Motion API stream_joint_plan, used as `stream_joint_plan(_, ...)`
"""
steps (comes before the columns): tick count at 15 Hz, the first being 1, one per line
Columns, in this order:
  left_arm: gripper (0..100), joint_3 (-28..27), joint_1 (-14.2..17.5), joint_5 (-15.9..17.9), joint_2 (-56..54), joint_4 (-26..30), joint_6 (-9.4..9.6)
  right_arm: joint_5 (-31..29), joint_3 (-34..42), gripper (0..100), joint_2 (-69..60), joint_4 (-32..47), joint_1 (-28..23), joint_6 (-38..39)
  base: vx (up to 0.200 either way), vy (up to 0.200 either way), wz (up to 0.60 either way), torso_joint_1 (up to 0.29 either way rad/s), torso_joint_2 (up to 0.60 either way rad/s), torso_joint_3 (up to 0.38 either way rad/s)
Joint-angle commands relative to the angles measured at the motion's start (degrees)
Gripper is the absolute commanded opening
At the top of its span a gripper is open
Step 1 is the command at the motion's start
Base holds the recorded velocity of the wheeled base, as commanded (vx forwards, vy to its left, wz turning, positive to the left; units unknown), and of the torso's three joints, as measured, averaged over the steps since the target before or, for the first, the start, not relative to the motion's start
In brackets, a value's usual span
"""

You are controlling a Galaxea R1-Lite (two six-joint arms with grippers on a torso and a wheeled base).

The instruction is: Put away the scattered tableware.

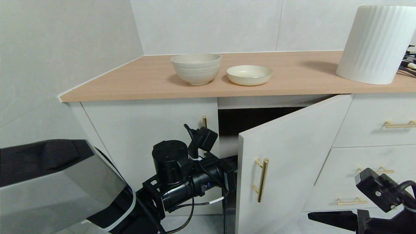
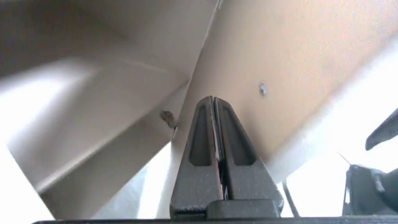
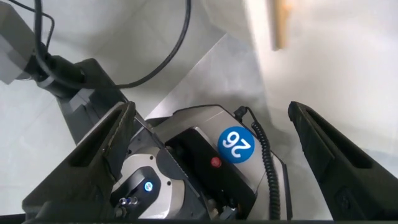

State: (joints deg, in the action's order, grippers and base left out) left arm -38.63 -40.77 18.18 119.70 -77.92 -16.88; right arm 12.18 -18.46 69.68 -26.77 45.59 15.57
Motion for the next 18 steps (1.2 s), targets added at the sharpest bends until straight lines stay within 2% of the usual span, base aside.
stream_joint_plan(1, 0, -1.09, -0.02, -0.07, 1.50, 0.05, 0.01, 0.04, 0.09, 100, 0.54, -0.04, 0.11, -0.01, 0.000, 0.000, 0.00, 0.000, 0.00, 0.000)
stream_joint_plan(10, 0, -2.59, -0.02, 0.02, 3.00, -0.12, 0.01, 0.04, 0.18, 100, 0.54, -0.04, 0.11, -0.10, 0.000, 0.000, 0.00, 0.000, 0.00, 0.000)
stream_joint_plan(16, 0, -5.40, -0.02, -0.07, 5.46, -0.04, -0.08, 0.04, 0.18, 100, 0.46, -0.04, 0.11, -0.10, -0.200, 0.000, 0.00, 0.003, 0.00, 0.001)
stream_joint_plan(18, 0, -6.63, -0.02, -0.07, 6.25, -0.04, -0.08, 0.04, 0.18, 100, 0.46, -0.04, 0.11, -0.10, 0.000, 0.000, 0.00, 0.000, 0.00, 0.000)
